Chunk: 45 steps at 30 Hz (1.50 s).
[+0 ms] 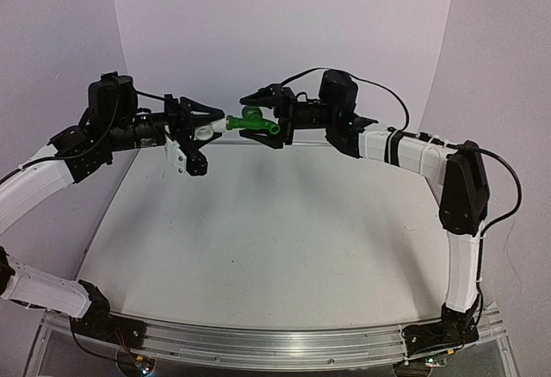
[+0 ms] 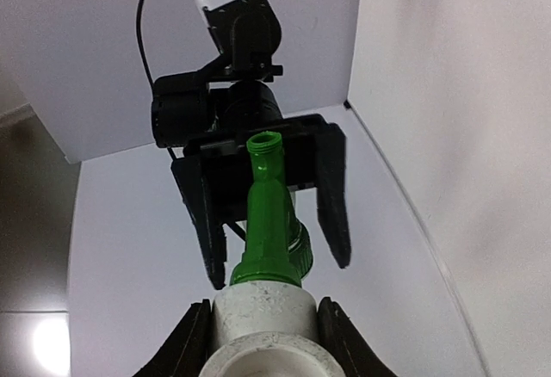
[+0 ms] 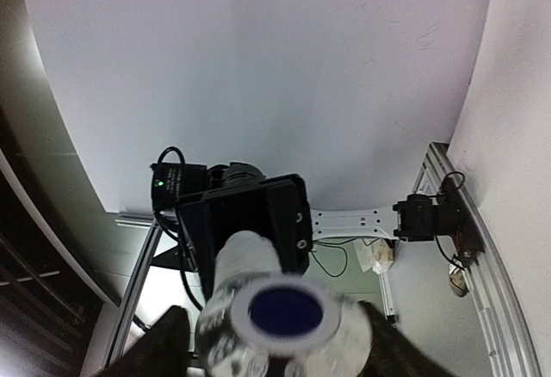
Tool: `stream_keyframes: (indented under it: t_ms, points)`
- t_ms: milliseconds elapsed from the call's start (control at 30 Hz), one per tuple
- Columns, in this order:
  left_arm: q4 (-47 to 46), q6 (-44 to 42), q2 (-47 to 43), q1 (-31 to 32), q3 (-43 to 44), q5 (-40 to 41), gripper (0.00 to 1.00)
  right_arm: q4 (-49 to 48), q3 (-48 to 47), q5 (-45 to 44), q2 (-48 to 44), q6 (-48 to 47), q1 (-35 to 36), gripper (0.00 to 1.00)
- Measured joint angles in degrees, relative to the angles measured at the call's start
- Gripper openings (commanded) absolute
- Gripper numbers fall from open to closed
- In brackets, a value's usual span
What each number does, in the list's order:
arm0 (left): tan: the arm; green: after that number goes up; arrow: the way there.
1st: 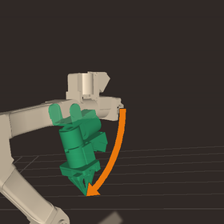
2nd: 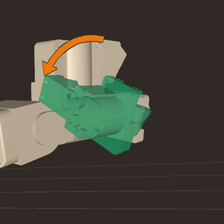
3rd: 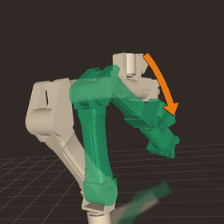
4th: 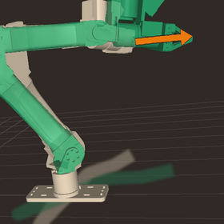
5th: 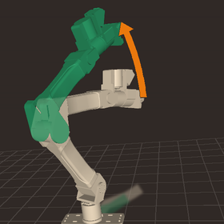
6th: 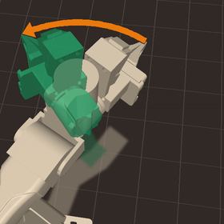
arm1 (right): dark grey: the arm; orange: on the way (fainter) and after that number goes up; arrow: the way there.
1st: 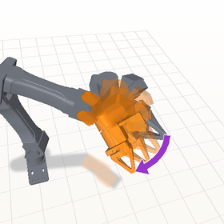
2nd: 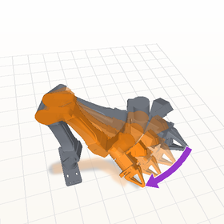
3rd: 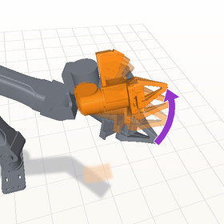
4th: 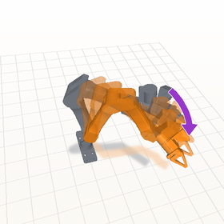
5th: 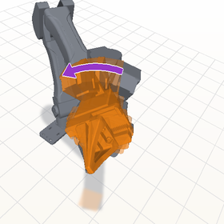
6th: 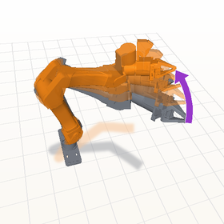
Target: Install the water faucets
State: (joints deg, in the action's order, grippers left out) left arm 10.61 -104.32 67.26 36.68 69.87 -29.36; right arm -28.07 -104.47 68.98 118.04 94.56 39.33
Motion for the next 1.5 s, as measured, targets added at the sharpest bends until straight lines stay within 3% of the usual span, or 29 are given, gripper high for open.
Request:
stream_keyframes:
  t_ms: [133,400,500,633,733,800,933,1167,1333,1500]
  points:
    - [-2.6,13.2,3.4,-1.5,0.9,0.5,0.00,1.1,11.7,-3.4,-6.6,-6.0,-4.2,0.98]
    - [-6.9,43.5,5.1,-4.3,0.4,1.8,0.00,3.9,25.1,-7.0,-19.0,-23.8,-15.5,0.98]
    - [-8.2,59.7,5.0,-5.0,0.6,0.9,0.00,9.4,26.9,-9.0,-23.0,-42.1,-15.0,0.98]
    - [-9.2,88.3,5.0,-6.6,1.4,-0.5,0.00,13.6,33.5,-16.2,-30.6,-76.0,-10.1,0.98]
    - [-9.4,105.0,5.0,-8.0,1.3,-5.9,0.00,17.0,32.8,-18.1,-32.2,-93.4,-6.4,0.98]
    - [-9.6,111.6,4.4,-8.2,0.7,-10.3,0.00,19.1,30.1,-18.1,-31.3,-98.6,-5.8,0.98]
    - [-9.6,117.6,-0.1,-8.1,-2.1,-17.0,0.00,18.9,25.8,-15.6,-28.7,-100.3,-5.8,0.98]
    - [-11.2,118.2,-6.4,-8.0,-2.5,-26.9,0.00,13.1,19.3,-12.3,-20.6,-86.2,0.3,0.97]
    - [-10.7,116.0,-6.1,-8.0,-2.5,-29.1,0.00,8.0,19.3,-10.7,-19.7,-75.4,3.8,0.94]
    - [-7.7,111.8,-5.6,-8.0,-2.5,-28.9,0.00,5.4,22.4,-11.7,-22.4,-71.3,3.8,0.87]
